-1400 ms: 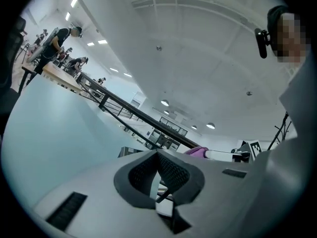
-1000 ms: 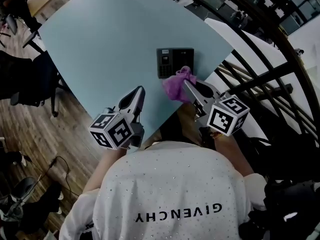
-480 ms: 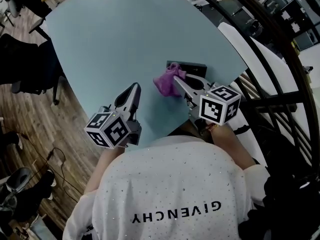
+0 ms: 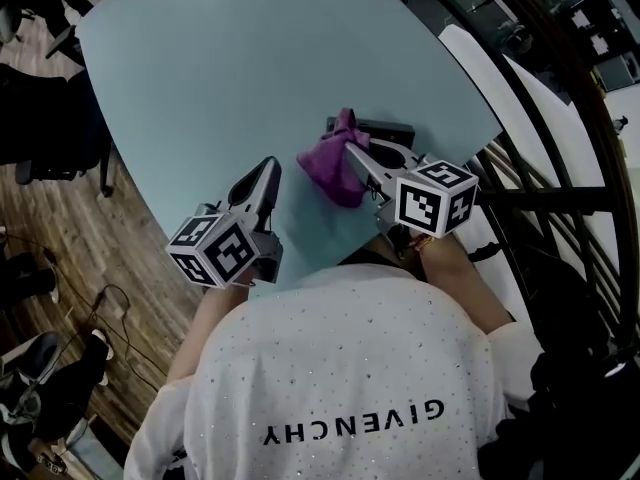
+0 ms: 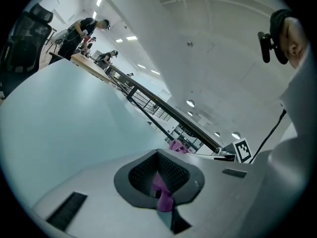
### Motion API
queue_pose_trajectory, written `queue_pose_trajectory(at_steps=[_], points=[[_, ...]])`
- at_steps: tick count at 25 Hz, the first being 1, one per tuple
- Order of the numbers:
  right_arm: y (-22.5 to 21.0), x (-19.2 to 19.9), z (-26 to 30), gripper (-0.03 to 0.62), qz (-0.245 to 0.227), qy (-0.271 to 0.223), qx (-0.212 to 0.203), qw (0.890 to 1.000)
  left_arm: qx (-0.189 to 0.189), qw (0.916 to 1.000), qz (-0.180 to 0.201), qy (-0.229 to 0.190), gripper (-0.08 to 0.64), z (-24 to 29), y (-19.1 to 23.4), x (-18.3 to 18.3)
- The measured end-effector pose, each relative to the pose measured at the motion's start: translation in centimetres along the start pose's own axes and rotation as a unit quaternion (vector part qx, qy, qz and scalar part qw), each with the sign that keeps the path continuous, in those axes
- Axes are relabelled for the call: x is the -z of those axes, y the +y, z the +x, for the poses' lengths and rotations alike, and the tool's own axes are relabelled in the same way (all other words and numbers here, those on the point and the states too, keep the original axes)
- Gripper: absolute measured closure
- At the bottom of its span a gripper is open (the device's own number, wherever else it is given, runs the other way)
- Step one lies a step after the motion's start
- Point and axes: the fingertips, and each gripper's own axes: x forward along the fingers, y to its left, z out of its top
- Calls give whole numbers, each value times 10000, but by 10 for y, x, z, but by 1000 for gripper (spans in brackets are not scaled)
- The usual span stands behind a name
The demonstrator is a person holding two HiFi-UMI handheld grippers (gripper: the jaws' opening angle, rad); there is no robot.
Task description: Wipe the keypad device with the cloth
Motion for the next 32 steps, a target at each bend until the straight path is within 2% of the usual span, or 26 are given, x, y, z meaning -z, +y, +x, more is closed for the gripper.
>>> queue_pose_trajectory(at_steps=[18, 32], points=[[-72, 11, -65, 569, 522, -625, 671, 9944, 172, 9985, 156, 488, 559, 25, -22, 40], [-97, 20, -79, 569, 782, -980, 1236, 9844, 266, 9975, 143, 646, 560, 20, 2, 39]])
